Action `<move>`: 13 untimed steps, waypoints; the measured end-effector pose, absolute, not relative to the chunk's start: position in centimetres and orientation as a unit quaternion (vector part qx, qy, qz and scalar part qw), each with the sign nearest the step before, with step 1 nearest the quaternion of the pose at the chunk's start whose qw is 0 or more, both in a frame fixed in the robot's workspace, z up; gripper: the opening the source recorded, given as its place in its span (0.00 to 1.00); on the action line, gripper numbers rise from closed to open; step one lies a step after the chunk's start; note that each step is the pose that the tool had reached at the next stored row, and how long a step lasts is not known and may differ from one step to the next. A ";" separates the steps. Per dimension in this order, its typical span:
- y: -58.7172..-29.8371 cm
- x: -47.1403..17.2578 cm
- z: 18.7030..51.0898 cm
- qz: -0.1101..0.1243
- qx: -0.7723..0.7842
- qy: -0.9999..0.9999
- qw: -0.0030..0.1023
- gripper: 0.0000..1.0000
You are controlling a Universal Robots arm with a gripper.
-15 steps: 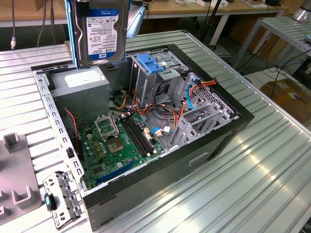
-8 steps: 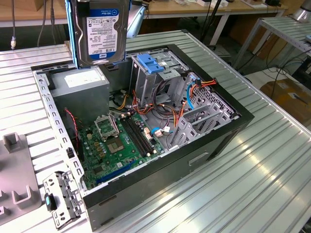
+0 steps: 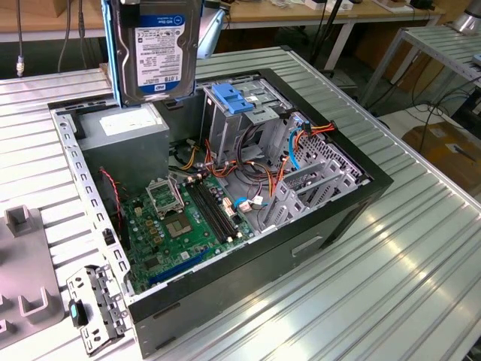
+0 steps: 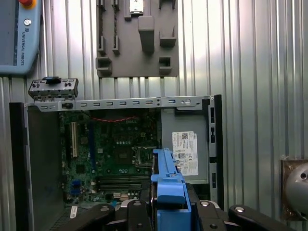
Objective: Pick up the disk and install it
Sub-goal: 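Insert the disk into the insertion slot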
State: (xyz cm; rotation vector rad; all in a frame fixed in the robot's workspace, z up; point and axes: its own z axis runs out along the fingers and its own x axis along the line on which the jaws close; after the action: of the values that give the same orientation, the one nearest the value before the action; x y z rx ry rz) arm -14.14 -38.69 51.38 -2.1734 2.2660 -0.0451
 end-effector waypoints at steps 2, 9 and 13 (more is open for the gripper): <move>-38.9 -14.1 51.4 -0.014 -0.692 0.722 0.001 0.37; -40.1 -14.1 51.4 -0.014 -0.692 0.722 0.001 0.37; -40.5 -14.1 51.4 -0.014 -0.692 0.722 0.001 0.37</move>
State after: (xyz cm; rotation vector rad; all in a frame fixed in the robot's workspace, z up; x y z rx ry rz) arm -14.14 -40.54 51.36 -2.1733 2.2659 -0.0451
